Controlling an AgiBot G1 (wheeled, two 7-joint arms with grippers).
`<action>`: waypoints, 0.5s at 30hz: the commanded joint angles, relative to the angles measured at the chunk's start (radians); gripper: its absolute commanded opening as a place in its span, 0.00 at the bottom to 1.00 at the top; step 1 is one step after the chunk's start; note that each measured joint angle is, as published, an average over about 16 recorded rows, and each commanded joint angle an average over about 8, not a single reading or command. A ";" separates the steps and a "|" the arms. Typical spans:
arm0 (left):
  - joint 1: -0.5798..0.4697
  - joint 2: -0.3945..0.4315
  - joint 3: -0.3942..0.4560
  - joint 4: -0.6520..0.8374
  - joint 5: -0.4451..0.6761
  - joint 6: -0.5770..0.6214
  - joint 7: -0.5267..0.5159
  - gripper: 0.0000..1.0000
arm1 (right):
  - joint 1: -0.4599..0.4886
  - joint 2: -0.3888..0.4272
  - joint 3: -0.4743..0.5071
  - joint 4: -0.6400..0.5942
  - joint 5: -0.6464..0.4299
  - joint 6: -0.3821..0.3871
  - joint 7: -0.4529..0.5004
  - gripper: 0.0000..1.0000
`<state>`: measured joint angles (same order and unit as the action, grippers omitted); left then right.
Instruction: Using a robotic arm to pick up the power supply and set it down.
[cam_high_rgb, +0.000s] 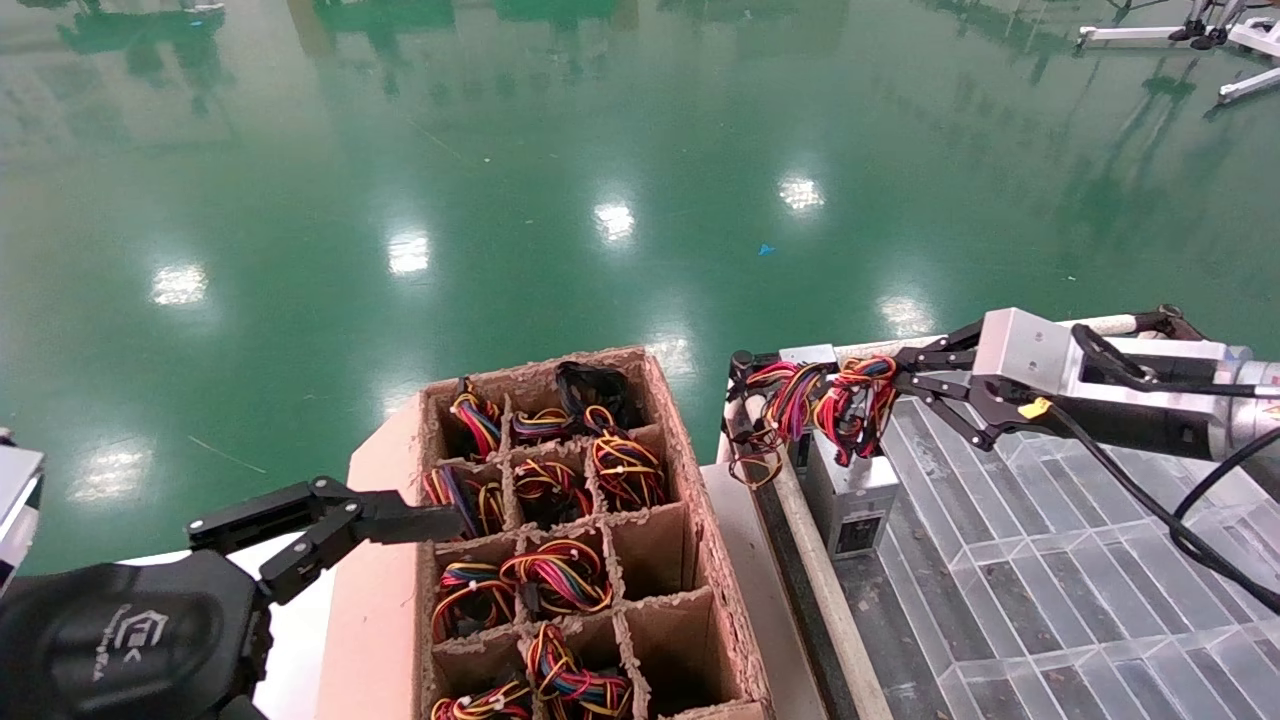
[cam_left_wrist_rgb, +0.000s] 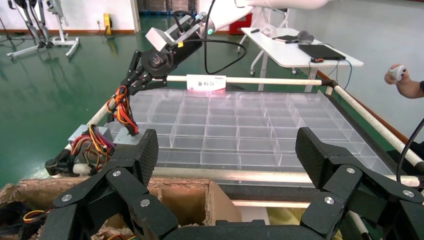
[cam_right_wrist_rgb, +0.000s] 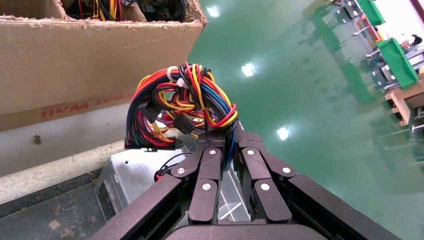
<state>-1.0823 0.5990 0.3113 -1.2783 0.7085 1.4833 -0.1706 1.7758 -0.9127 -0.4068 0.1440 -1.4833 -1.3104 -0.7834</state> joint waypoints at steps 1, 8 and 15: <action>0.000 0.000 0.000 0.000 0.000 0.000 0.000 1.00 | 0.002 0.001 0.001 -0.012 0.001 0.003 -0.004 1.00; 0.000 0.000 0.000 0.000 0.000 0.000 0.000 1.00 | 0.002 0.001 0.001 -0.005 0.002 0.001 -0.002 1.00; 0.000 0.000 0.000 0.000 0.000 0.000 0.000 1.00 | 0.001 0.001 0.001 0.001 0.002 0.000 -0.001 1.00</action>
<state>-1.0822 0.5990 0.3113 -1.2782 0.7084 1.4832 -0.1706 1.7775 -0.9119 -0.4056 0.1446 -1.4812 -1.3108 -0.7838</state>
